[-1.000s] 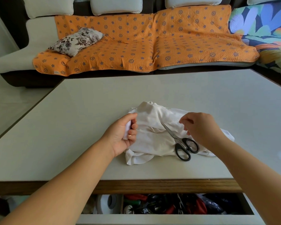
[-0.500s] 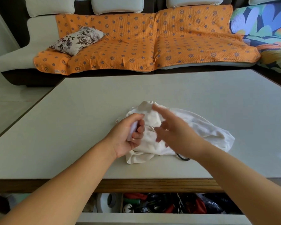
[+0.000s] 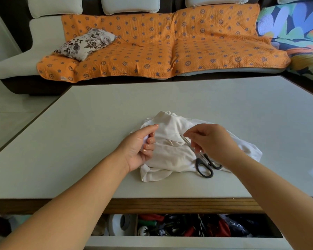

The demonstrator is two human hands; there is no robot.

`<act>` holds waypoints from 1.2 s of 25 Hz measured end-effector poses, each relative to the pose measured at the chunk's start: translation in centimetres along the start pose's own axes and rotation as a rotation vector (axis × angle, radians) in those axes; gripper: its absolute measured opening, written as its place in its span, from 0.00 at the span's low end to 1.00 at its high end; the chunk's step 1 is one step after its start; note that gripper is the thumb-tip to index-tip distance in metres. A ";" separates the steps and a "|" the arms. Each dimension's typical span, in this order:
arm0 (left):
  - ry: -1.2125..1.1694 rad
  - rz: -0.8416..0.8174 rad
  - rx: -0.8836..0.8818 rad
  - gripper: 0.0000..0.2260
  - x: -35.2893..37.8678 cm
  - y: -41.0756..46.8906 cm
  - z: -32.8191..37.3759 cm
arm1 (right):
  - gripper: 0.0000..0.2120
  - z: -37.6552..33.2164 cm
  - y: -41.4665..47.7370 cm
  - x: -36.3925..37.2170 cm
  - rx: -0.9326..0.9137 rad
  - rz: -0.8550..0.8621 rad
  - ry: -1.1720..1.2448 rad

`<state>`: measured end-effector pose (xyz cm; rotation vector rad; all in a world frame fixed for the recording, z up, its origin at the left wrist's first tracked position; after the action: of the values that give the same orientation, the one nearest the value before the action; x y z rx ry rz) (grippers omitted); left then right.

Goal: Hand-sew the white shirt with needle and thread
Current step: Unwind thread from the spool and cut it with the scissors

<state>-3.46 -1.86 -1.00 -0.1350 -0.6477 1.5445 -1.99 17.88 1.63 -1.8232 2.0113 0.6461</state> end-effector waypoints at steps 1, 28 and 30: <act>0.000 0.013 0.002 0.15 -0.1 0.1 0.0 | 0.08 0.2 0.2 -0.4 0.005 0.016 -0.010; -0.186 0.099 0.085 0.05 -0.1 -0.4 0.4 | 0.16 3.9 -4.0 -0.5 -0.054 -0.081 -0.893; -0.212 0.101 0.096 0.06 -0.2 -0.3 0.3 | 0.15 3.9 -4.2 -2.3 -0.009 -0.199 -0.957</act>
<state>-3.31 -2.13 -0.68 0.0705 -0.7413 1.6985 2.27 21.67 -0.83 -1.2862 1.1698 1.1692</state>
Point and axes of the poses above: each hand's wrist, its own y-axis towards the middle knuckle, its own x-axis out of the palm, z = x × y, the point moved 2 cm from there along y, towards the middle knuckle, and after that the axes turned 7 degrees about z, right-handed, at the moved point
